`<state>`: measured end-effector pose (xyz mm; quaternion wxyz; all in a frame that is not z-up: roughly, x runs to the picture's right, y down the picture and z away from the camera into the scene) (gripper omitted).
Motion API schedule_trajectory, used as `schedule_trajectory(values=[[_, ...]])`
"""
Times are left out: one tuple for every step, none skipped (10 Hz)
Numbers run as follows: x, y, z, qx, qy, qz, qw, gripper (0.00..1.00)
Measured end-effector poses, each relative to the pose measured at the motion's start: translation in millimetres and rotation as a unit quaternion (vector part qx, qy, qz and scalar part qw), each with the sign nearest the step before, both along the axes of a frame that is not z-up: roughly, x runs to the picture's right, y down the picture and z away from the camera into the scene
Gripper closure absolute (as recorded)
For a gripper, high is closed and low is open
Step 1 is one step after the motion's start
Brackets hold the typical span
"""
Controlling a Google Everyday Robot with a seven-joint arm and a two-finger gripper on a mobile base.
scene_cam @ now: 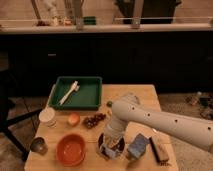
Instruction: Wipe purple bowl with towel
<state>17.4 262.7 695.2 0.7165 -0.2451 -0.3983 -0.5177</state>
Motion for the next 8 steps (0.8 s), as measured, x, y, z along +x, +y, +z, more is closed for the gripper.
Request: schedule_trajectory(values=[[12.3,-3.5,3.6,0.002,0.011,0.009,0.9999,1.0],[27.2,-7.7,8.3,0.003,0.027,0.019,0.9995,1.0],[35.7,-9.9,11.3,0.004,0.035,0.025,0.999,1.0],[42.2,-12.9,16.6,0.005,0.044,0.033,0.9985,1.0],[46.2,-16.6,23.0,0.005,0.051,0.038,0.9979,1.0],[47.7,-22.0,30.7,0.004,0.056,0.039,0.9977,1.0],[47.3,-28.8,38.9,0.003,0.059,0.037,0.9976,1.0],[42.8,-36.0,47.1,0.004,0.056,0.032,0.9979,1.0]])
